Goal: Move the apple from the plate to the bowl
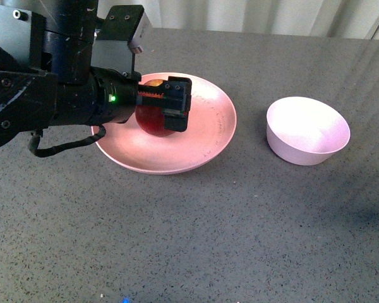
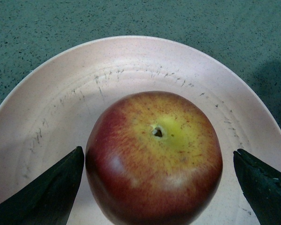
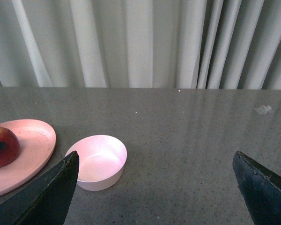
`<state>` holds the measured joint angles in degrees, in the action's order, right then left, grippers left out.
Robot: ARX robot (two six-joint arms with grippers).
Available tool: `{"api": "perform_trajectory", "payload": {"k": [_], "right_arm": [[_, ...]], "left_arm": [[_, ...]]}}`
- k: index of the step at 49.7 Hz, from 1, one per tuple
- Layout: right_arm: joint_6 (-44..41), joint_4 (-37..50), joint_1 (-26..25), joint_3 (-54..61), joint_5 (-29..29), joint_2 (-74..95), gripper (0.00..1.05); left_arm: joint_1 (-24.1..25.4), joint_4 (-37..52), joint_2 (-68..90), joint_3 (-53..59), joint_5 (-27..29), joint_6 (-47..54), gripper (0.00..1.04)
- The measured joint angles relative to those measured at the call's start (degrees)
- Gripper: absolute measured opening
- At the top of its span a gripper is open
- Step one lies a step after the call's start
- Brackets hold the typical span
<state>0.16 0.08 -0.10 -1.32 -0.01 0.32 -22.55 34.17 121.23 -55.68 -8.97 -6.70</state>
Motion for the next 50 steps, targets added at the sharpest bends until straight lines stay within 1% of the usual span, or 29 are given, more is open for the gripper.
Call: {"api": "perform_trajectory", "payload": {"k": [7, 8, 9, 11, 14, 22, 28, 50], "right_arm": [[0.0, 0.0, 0.0, 0.0, 0.0, 0.0, 0.96], [0.0, 0.0, 0.0, 0.0, 0.0, 0.0, 0.96], [0.0, 0.0, 0.0, 0.0, 0.02, 0.0, 0.96], [0.0, 0.0, 0.0, 0.0, 0.0, 0.0, 0.96], [0.0, 0.0, 0.0, 0.0, 0.0, 0.0, 0.96], [0.0, 0.0, 0.0, 0.0, 0.0, 0.0, 0.96], [-0.02, 0.0, 0.0, 0.0, 0.0, 0.0, 0.96], [-0.02, 0.0, 0.0, 0.0, 0.0, 0.0, 0.96]], "left_arm": [[-0.37, -1.27, 1.77, -2.4, 0.81, 0.28, 0.96], [-0.42, -1.38, 1.86, -2.56, 1.01, 0.44, 0.94], [-0.52, -1.68, 1.92, -2.8, 1.25, 0.46, 0.89], [-0.63, -2.08, 1.95, -3.15, 1.42, 0.52, 0.83], [-0.92, -2.32, 1.99, -3.5, 1.86, 0.9, 0.79], [-1.66, -2.89, 1.81, -3.74, 2.05, 1.07, 0.76], [-3.17, -4.17, 0.15, -3.96, 1.2, -0.81, 0.76], [-13.05, -6.43, -1.81, -12.59, -0.07, -5.18, 0.75]]}}
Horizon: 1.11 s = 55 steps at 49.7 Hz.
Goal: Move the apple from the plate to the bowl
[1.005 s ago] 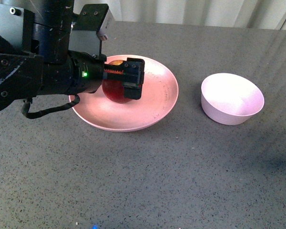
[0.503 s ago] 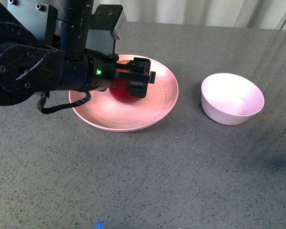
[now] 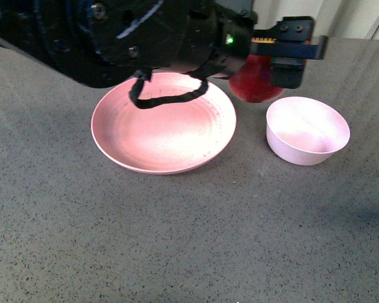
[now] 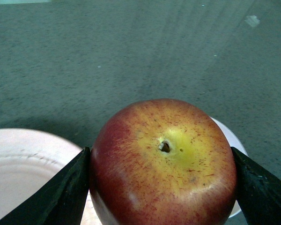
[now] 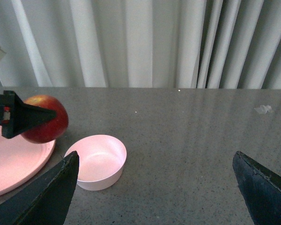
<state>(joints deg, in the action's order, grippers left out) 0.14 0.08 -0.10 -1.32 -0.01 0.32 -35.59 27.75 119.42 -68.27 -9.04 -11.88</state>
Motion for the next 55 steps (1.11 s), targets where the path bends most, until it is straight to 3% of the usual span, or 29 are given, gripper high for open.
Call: {"api": "perform_trajectory", "payload": {"k": [25, 55], "right_arm": [[0.02, 0.0, 0.0, 0.0, 0.02, 0.0, 0.96], [0.02, 0.0, 0.0, 0.0, 0.0, 0.0, 0.96]], "left_arm": [[-6.47, -3.5, 8.31, -8.52, -1.9, -0.2, 0.75], [-6.36, -6.43, 13.03, -15.17, -1.44, 0.24, 0.75]]}}
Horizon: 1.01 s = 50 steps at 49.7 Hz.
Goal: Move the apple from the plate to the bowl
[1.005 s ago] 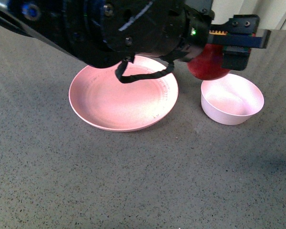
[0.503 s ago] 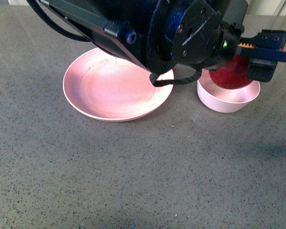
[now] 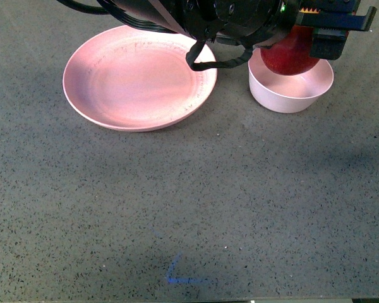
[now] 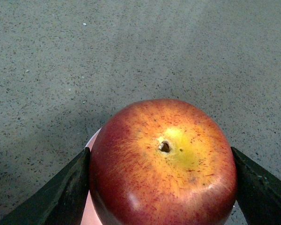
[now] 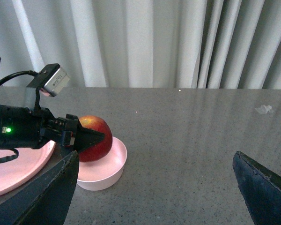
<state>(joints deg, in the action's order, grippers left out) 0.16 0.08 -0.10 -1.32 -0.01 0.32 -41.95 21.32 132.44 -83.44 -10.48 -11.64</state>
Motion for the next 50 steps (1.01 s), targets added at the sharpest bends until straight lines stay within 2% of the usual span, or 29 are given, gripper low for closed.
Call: {"api": "perform_trajectory", "payload": {"k": [2, 6, 8, 20, 30, 36, 46, 47, 48, 50], "right_arm": [[0.0, 0.0, 0.0, 0.0, 0.0, 0.0, 0.96], [0.0, 0.0, 0.0, 0.0, 0.0, 0.0, 0.96], [0.0, 0.0, 0.0, 0.0, 0.0, 0.0, 0.96], [0.0, 0.0, 0.0, 0.0, 0.0, 0.0, 0.96], [0.0, 0.0, 0.0, 0.0, 0.0, 0.0, 0.96], [0.0, 0.0, 0.0, 0.0, 0.0, 0.0, 0.96], [0.0, 0.0, 0.0, 0.0, 0.0, 0.0, 0.96], [0.0, 0.0, 0.0, 0.0, 0.02, 0.0, 0.96], [0.0, 0.0, 0.0, 0.0, -0.02, 0.0, 0.96], [0.0, 0.0, 0.0, 0.0, 0.2, 0.0, 0.96]], "left_arm": [[0.02, -0.04, 0.02, 0.0, 0.02, -0.02, 0.76], [0.02, -0.04, 0.04, 0.0, -0.02, 0.17, 0.93], [0.02, -0.04, 0.02, 0.0, -0.02, 0.42, 0.97], [0.04, 0.24, -0.2, 0.28, -0.04, 0.2, 0.96], [0.63, 4.74, -4.66, 6.62, -0.96, -2.19, 0.96], [3.67, 7.52, -8.96, 11.28, -1.03, -3.34, 0.96], [14.97, 9.22, -15.12, 17.79, 1.49, -5.42, 0.96], [15.52, 10.27, -15.54, 18.82, 3.43, -5.18, 0.95], [16.24, 15.98, -16.17, 21.18, 10.21, -3.19, 0.91], [17.31, 24.85, -17.44, 25.42, 19.19, 0.28, 0.83]]}}
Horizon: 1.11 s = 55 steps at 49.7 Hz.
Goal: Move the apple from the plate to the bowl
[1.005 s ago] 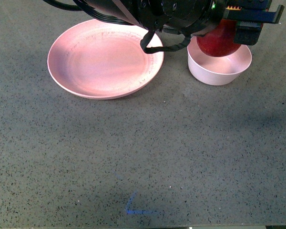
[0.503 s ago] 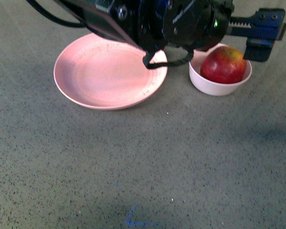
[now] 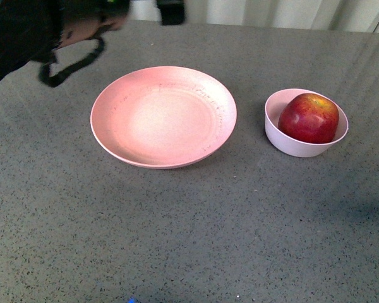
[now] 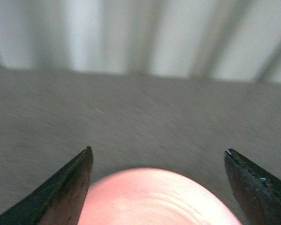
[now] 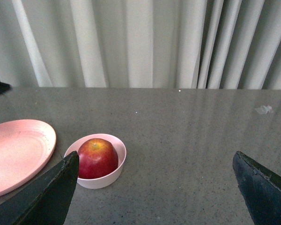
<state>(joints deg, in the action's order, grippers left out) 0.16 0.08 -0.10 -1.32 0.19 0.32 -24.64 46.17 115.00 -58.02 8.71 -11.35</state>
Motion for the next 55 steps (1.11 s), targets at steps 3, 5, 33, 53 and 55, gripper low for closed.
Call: {"api": "perform_trajectory", "payload": {"k": [3, 5, 33, 53, 55], "right_arm": [[0.0, 0.0, 0.0, 0.0, -0.07, 0.0, 0.96], [-0.02, 0.0, 0.0, 0.0, -0.09, 0.0, 0.96], [0.0, 0.0, 0.0, 0.0, -0.2, 0.0, 0.96], [-0.02, 0.0, 0.0, 0.0, -0.17, 0.0, 0.96], [0.0, 0.0, 0.0, 0.0, -0.17, 0.0, 0.96]], "left_arm": [[3.28, 13.16, -5.29, 10.25, 8.37, 5.86, 0.69], [5.09, 16.39, -8.02, 14.03, 7.89, 7.1, 0.64], [16.04, 19.76, -34.8, 44.15, -0.72, 10.67, 0.02], [22.21, 8.83, -54.73, 53.59, -7.69, 10.78, 0.02], [23.47, 7.37, -56.92, 54.18, -8.2, 10.78, 0.02]]}}
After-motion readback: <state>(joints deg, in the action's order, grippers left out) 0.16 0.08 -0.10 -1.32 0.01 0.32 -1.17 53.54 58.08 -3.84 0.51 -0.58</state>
